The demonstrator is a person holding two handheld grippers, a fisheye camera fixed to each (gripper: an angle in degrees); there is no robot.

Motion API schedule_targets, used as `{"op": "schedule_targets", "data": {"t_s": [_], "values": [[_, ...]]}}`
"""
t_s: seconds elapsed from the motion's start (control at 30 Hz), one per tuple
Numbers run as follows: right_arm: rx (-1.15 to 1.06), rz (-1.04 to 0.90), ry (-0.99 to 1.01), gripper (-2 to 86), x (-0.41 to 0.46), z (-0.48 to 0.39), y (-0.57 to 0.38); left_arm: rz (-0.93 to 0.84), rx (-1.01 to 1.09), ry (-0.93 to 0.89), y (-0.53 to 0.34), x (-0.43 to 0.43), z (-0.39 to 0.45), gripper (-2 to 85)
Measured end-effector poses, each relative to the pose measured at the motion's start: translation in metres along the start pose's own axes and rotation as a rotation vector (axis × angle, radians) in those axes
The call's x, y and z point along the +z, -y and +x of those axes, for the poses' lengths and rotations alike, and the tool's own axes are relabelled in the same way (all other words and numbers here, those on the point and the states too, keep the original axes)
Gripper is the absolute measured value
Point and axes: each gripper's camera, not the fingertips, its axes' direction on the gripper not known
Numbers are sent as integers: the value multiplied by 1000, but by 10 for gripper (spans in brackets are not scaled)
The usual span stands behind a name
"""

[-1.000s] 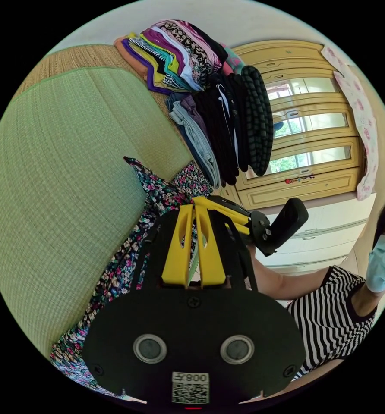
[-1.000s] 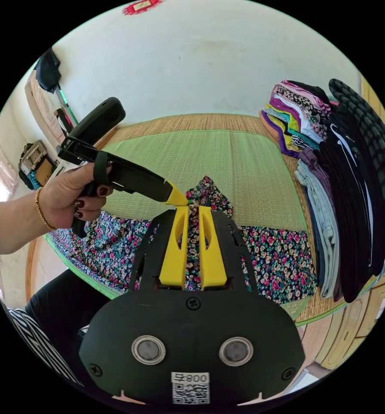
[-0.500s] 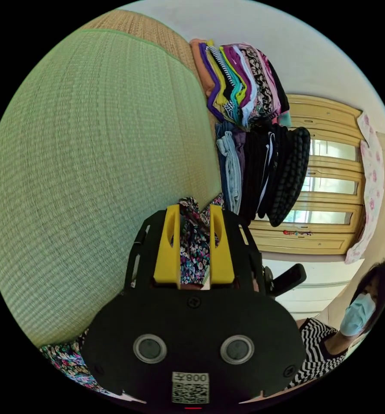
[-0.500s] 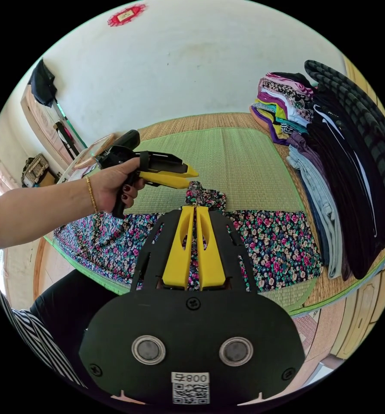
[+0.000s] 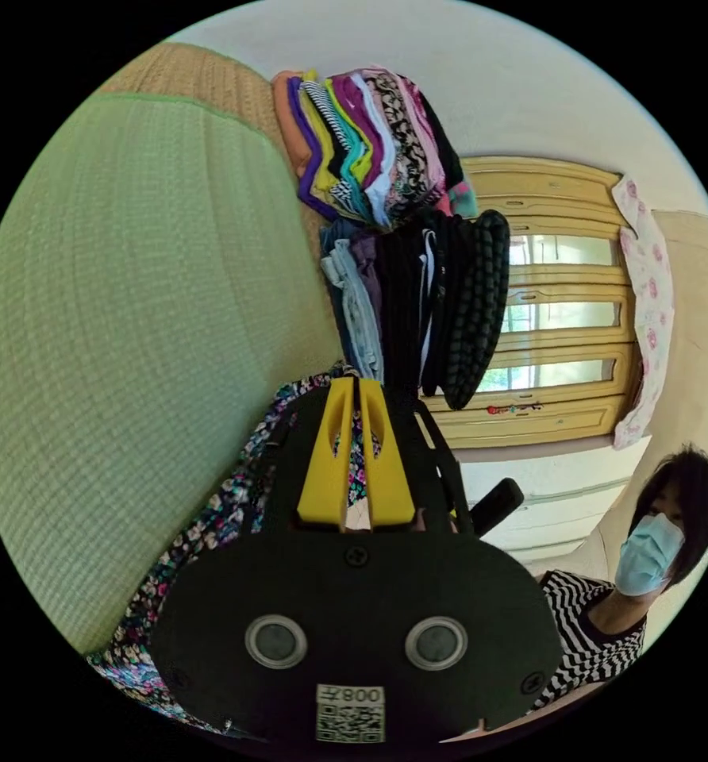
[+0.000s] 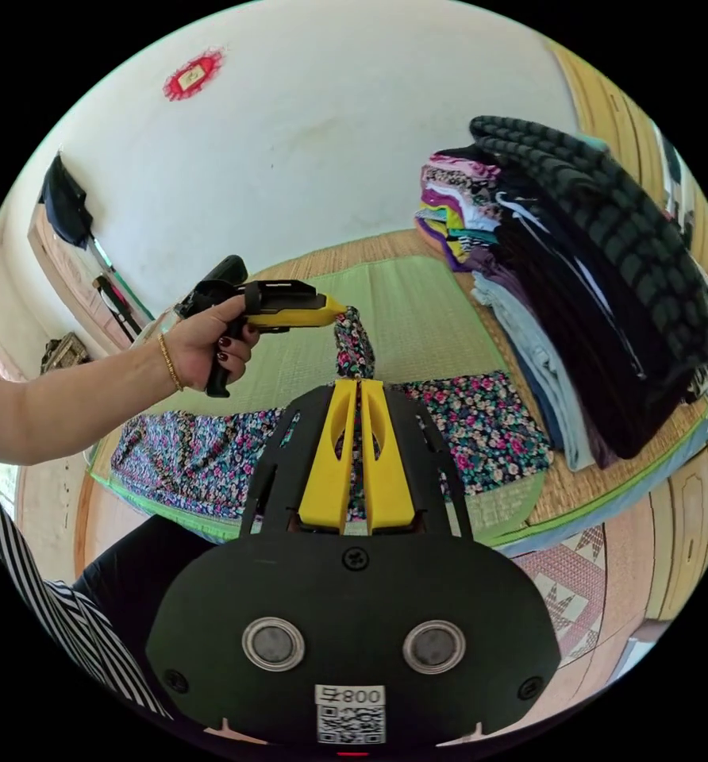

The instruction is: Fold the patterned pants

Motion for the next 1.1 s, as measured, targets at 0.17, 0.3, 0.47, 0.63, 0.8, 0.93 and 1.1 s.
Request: {"op": "schedule_targets", "data": {"t_s": [0.17,0.3,0.47,0.63,0.8,0.93,1.1], "values": [[123,44,-49,5,-28,45,-8,-89,98,41,21,49,29,11],[226,25,-58,5,-31,78,-18,-157,117,105,33,89,36,11],[309,-20,-52,4,-18,108,-24,-195,117,157,41,120,37,11],[390,-66,-5,4,2,135,-27,-237,123,224,45,145,32,13],[460,-96,29,4,12,152,-28,-281,135,297,46,165,24,21],[526,-124,39,5,19,162,-30,-289,146,335,42,173,16,40],[565,-105,71,6,16,168,-28,-249,150,248,35,166,10,57]]}}
